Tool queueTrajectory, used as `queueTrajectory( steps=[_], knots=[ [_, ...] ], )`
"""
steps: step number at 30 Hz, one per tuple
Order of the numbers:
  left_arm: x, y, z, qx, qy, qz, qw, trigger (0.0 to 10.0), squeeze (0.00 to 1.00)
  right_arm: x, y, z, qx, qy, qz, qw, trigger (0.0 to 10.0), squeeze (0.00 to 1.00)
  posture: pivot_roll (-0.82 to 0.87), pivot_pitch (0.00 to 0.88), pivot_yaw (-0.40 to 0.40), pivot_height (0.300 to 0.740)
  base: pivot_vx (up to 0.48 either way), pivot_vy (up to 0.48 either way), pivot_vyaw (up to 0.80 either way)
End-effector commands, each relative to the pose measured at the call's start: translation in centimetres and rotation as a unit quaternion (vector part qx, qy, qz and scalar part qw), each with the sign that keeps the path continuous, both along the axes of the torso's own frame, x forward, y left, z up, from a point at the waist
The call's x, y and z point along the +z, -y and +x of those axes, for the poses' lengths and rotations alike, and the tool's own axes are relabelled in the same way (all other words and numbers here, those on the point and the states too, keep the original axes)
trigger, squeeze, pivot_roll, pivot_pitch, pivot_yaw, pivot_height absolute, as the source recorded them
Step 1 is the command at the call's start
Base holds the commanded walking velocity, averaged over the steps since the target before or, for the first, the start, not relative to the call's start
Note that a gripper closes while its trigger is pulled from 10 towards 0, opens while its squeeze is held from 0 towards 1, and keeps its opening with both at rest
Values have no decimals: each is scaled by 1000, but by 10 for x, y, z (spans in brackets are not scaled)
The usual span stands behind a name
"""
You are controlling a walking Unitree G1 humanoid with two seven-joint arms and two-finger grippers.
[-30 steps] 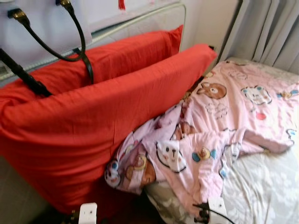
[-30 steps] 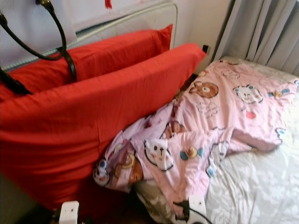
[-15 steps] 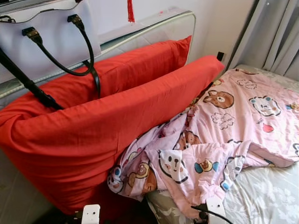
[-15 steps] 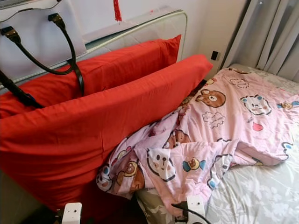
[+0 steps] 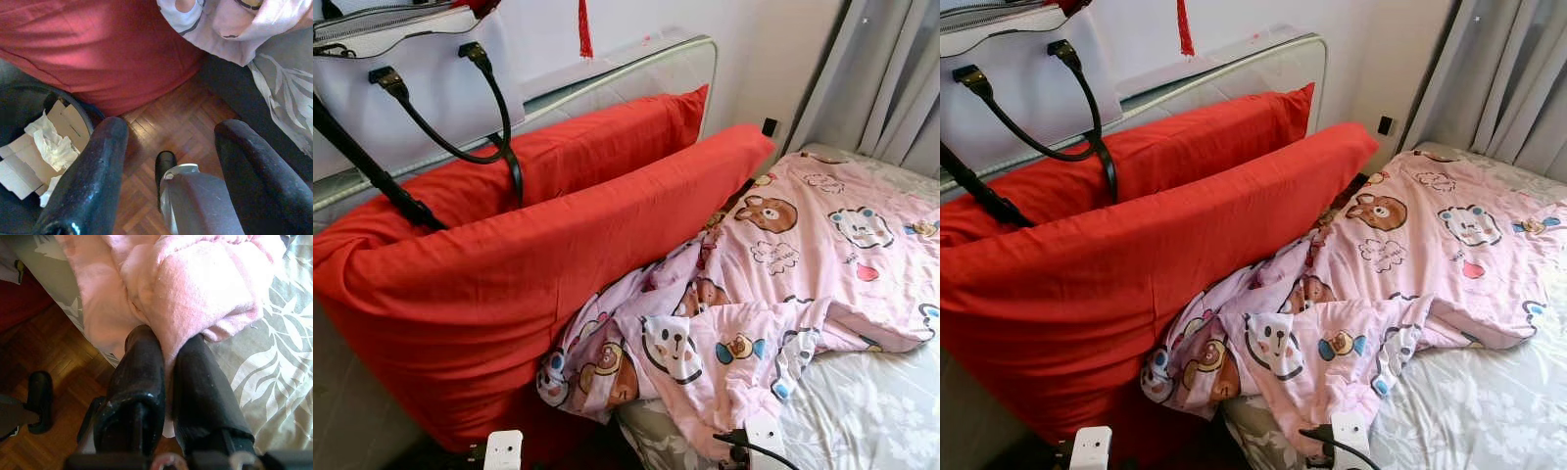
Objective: Clean up the room
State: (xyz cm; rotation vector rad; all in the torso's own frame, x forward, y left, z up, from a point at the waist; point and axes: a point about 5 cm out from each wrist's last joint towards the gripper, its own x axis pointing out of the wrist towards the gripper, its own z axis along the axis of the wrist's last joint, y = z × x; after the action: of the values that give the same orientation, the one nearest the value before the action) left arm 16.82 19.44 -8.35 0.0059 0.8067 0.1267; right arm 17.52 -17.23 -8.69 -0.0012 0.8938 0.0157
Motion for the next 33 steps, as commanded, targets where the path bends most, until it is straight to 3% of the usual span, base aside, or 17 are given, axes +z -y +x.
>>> queueTrajectory(
  steps=[1, 13, 14, 33],
  knots=[
    [-1, 0, -3, -4, -6, 5, 1000, 10000, 0, -1, 0, -1, 2, -4, -1, 1000, 10000, 0, 74, 0, -34, 740, 0, 0, 0],
    [-2, -1, -4, -3, -7, 7, 1000, 10000, 0, -1, -1, -2, 4, -5, -3, 1000, 10000, 0, 76, 0, -33, 740, 0, 0, 0],
    [-1, -1, -2, -7, -4, 7, 1000, 10000, 0, 1, -4, 2, 16, 2, -12, 1000, 10000, 0, 77, 34, -30, 740, -394, 0, 0],
    [0, -1, 0, -8, -1, 5, 1000, 10000, 0, 3, -3, 6, 15, 10, -24, 1000, 10000, 0, 77, 48, -28, 740, -427, 0, 0]
  ],
)
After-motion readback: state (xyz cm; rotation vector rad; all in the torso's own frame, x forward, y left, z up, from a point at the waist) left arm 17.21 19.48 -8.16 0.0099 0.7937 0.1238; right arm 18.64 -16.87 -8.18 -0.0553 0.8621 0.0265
